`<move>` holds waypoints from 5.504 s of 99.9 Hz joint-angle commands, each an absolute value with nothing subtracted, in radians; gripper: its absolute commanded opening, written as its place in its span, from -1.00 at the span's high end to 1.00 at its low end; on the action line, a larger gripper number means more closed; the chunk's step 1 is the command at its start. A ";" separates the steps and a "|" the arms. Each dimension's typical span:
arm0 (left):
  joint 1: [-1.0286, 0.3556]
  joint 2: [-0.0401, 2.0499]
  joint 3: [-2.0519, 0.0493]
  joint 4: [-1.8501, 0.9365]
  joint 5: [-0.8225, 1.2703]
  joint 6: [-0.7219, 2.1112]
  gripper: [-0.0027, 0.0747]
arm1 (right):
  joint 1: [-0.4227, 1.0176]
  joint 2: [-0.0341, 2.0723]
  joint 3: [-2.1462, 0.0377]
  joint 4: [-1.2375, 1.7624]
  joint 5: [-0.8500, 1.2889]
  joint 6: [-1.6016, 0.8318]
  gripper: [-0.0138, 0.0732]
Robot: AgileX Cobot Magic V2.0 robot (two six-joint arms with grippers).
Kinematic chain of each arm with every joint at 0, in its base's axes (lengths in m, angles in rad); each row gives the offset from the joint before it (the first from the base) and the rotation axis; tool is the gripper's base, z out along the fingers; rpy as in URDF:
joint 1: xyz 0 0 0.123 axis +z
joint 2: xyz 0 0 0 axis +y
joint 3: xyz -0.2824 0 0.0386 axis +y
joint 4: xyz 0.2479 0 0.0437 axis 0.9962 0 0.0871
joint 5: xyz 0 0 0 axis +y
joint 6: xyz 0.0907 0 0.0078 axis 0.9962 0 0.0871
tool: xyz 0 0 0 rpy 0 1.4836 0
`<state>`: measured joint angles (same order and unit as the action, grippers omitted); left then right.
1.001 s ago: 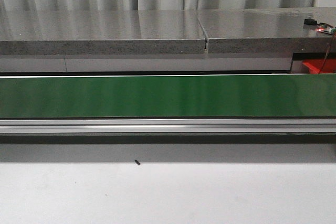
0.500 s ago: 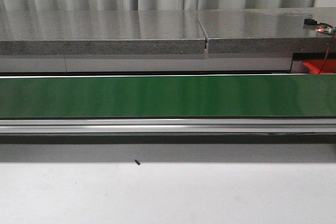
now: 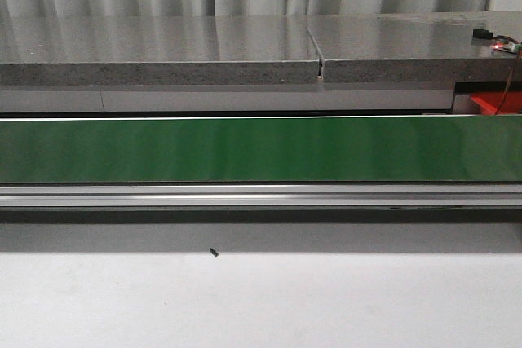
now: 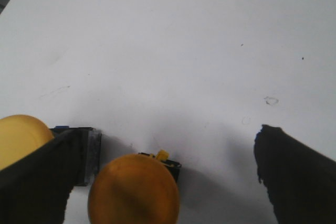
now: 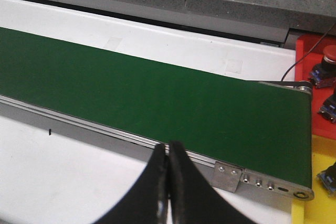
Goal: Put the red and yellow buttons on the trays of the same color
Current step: 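Lower the left gripper onto a yellow button beside the belt and grasp, then carry the yellow button onto the green belt and open the left gripper, then return the left gripper to the other yellow button and grasp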
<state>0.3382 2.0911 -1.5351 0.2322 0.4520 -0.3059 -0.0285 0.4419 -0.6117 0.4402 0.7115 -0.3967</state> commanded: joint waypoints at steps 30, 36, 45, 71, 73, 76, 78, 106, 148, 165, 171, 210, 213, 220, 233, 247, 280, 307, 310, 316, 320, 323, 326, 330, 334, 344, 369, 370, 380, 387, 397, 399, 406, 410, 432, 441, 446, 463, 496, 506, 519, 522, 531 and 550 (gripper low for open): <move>0.336 2.051 -1.568 0.233 0.440 -0.305 -0.69 | -0.032 0.445 -0.635 0.457 0.647 -0.401 0.84; 0.336 2.051 -1.568 0.233 0.440 -0.305 -0.62 | -0.032 0.445 -0.635 0.457 0.647 -0.401 0.84; 0.336 2.051 -1.568 0.233 0.438 -0.305 -0.46 | -0.032 0.445 -0.635 0.457 0.647 -0.401 0.84; 0.336 2.051 -1.568 0.233 0.436 -0.305 0.15 | -0.032 0.445 -0.635 0.457 0.647 -0.401 0.84; 0.336 2.051 -1.568 0.233 0.436 -0.305 0.19 | -0.032 0.445 -0.635 0.457 0.647 -0.401 0.84; 0.336 2.051 -1.568 0.233 0.436 -0.305 0.27 | -0.032 0.445 -0.635 0.457 0.647 -0.401 0.84; 0.336 2.051 -1.568 0.233 0.436 -0.305 0.29 | -0.032 0.445 -0.635 0.457 0.647 -0.401 0.84; 0.336 2.024 -1.568 0.229 0.469 -0.305 0.66 | -0.032 0.445 -0.635 0.457 0.647 -0.401 0.84; 0.336 1.798 -1.568 0.081 0.697 -0.226 0.72 | -0.032 0.445 -0.635 0.457 0.647 -0.401 0.84; 0.336 1.715 -1.568 -0.143 0.751 -0.037 0.72 | -0.032 0.445 -0.635 0.457 0.647 -0.401 0.84; 0.332 1.690 -1.568 -0.181 0.771 -0.026 0.72 | -0.032 0.445 -0.635 0.457 0.647 -0.401 0.84; 0.210 1.601 -1.441 -0.175 0.787 0.000 0.72 | -0.032 0.445 -0.635 0.457 0.647 -0.401 0.84; 0.200 1.593 -1.419 -0.175 0.773 0.000 0.72 | -0.032 0.445 -0.635 0.457 0.647 -0.401 0.84; 0.178 1.577 -1.365 -0.175 0.740 0.000 0.72 | -0.032 0.445 -0.635 0.457 0.647 -0.401 0.84; 0.143 1.559 -1.278 -0.174 0.681 0.000 0.72 | -0.032 0.445 -0.635 0.457 0.647 -0.401 0.84; 0.113 1.559 -1.212 -0.144 0.606 0.000 0.72 | -0.032 0.445 -0.635 0.457 0.647 -0.401 0.84; 0.097 1.559 -1.139 -0.122 0.530 0.000 0.72 | -0.032 0.445 -0.635 0.457 0.647 -0.401 0.84; 0.097 1.559 -1.139 -0.122 0.536 0.000 0.54 | -0.032 0.445 -0.635 0.457 0.647 -0.401 0.84; 0.097 1.559 -1.139 -0.122 0.533 0.000 0.41 | -0.032 0.445 -0.635 0.457 0.647 -0.401 0.84; 0.097 1.557 -1.139 -0.122 0.530 0.000 0.14 | -0.032 0.445 -0.635 0.457 0.647 -0.401 0.84; 0.097 1.555 -1.139 -0.122 0.529 0.000 -0.09 | -0.032 0.445 -0.635 0.457 0.647 -0.401 0.84; 0.097 1.553 -1.139 -0.122 0.527 0.000 -0.24 | -0.032 0.445 -0.635 0.457 0.647 -0.401 0.84; 0.097 1.553 -1.139 -0.124 0.527 0.000 -0.42 | -0.032 0.445 -0.635 0.457 0.647 -0.401 0.84; 0.097 1.549 -1.139 -0.127 0.527 0.000 -0.56 | -0.032 0.445 -0.635 0.457 0.647 -0.401 0.84; 0.097 1.542 -1.139 -0.129 0.525 0.000 -0.67 | -0.032 0.445 -0.635 0.457 0.647 -0.401 0.84; 0.097 1.520 -1.139 -0.131 0.514 0.000 -0.72 | -0.032 0.445 -0.635 0.457 0.647 -0.401 0.84; 0.122 1.453 -1.167 -0.119 0.454 0.000 -0.72 | -0.032 0.445 -0.635 0.457 0.647 -0.401 0.84; 0.126 1.454 -1.173 -0.119 0.456 0.000 -0.72 | -0.032 0.445 -0.635 0.457 0.647 -0.401 0.84; 0.163 1.454 -1.209 -0.117 0.454 0.000 -0.72 | -0.032 0.445 -0.635 0.457 0.647 -0.401 0.84; 0.207 1.454 -1.238 -0.115 0.454 0.000 -0.72 | -0.032 0.445 -0.635 0.457 0.647 -0.401 0.84; 0.292 1.458 -1.282 -0.111 0.453 0.000 -0.72 | -0.032 0.445 -0.635 0.457 0.647 -0.401 0.84; 0.304 1.458 -1.291 -0.111 0.453 0.000 -0.72 | -0.032 0.445 -0.635 0.457 0.647 -0.401 0.84; 0.367 1.458 -1.312 -0.111 0.443 0.000 -0.72 | -0.032 0.445 -0.635 0.457 0.647 -0.401 0.84; 0.401 1.462 -1.321 -0.109 0.437 0.000 -0.72 | -0.032 0.445 -0.635 0.457 0.647 -0.401 0.84; 0.501 1.582 -1.390 -0.104 0.436 0.000 -0.72 | -0.032 0.445 -0.635 0.457 0.647 -0.401 0.84; 0.517 1.649 -1.432 -0.097 0.438 0.000 -0.72 | -0.032 0.445 -0.635 0.457 0.647 -0.401 0.84; 0.528 1.693 -1.458 -0.097 0.438 0.000 -0.72 | -0.032 0.445 -0.635 0.457 0.647 -0.401 0.84; 0.541 1.810 -1.533 -0.097 0.446 0.000 -0.72 | -0.032 0.445 -0.635 0.457 0.647 -0.401 0.84; 0.541 1.979 -1.608 -0.097 0.439 0.000 -0.72 | -0.032 0.445 -0.635 0.457 0.647 -0.401 0.84; 0.535 2.011 -1.611 -0.097 0.428 0.000 -0.72 | -0.032 0.445 -0.635 0.457 0.647 -0.401 0.84; 0.524 2.052 -1.626 -0.095 0.417 0.000 -0.72 | -0.032 0.445 -0.635 0.457 0.647 -0.401 0.84; 0.518 2.060 -1.629 -0.095 0.413 0.000 -0.72 | -0.032 0.445 -0.635 0.457 0.647 -0.401 0.84; 0.507 2.082 -1.637 -0.095 0.401 0.000 -0.72 | -0.032 0.445 -0.635 0.457 0.647 -0.401 0.84; 0.495 2.110 -1.636 -0.095 0.374 0.000 -0.72 | -0.032 0.445 -0.635 0.457 0.647 -0.401 0.84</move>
